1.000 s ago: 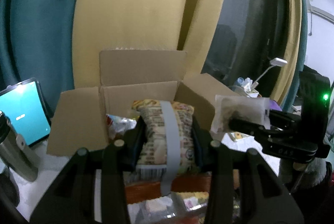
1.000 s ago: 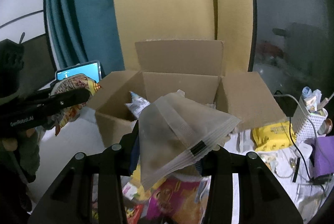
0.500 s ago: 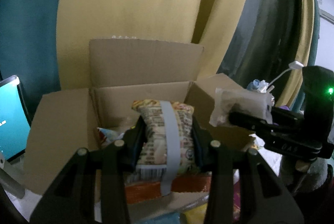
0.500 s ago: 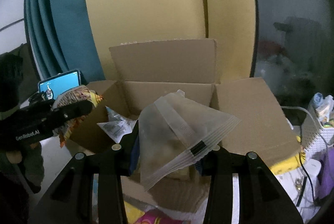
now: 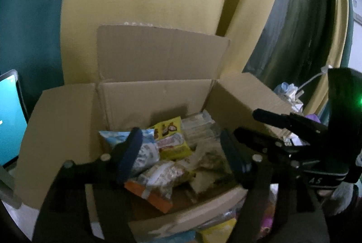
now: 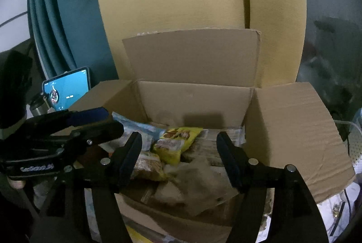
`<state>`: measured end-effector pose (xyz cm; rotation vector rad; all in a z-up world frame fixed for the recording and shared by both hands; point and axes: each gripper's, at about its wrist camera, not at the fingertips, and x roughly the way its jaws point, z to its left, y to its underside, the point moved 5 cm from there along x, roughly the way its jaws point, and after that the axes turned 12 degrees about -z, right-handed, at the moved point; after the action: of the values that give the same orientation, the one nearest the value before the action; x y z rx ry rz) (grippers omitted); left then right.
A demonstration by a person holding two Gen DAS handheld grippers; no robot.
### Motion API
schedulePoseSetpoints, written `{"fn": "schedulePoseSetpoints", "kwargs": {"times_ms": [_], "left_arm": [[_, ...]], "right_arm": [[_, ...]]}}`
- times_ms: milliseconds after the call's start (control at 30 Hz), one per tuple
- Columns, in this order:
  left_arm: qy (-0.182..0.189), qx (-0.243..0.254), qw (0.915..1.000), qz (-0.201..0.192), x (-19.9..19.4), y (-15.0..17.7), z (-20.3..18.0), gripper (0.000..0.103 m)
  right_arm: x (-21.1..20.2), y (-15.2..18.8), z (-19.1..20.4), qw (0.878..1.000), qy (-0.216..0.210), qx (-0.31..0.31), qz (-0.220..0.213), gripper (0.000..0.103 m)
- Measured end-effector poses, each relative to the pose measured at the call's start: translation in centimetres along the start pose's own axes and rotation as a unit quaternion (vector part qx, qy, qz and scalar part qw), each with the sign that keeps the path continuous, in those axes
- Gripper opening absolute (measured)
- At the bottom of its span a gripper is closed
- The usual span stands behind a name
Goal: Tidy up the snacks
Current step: 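Carry the clear packet and beige strapped packet into the box, open both tools, then withdraw both tools from the box back to the snack pile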
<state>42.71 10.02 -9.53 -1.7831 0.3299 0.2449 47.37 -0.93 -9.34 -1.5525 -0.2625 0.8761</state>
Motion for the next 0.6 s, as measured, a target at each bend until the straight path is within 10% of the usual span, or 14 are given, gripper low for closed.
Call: {"fn": "schedulePoseSetpoints", "kwargs": {"times_ms": [600], "left_arm": [[-0.009, 0.018, 0.9988, -0.045, -8.2, -1.1, -1.4, 0.075]], "right_arm": [[-6.5, -0.5, 2.0, 0.999, 0.052, 0.000, -0.018, 0.072]]}}
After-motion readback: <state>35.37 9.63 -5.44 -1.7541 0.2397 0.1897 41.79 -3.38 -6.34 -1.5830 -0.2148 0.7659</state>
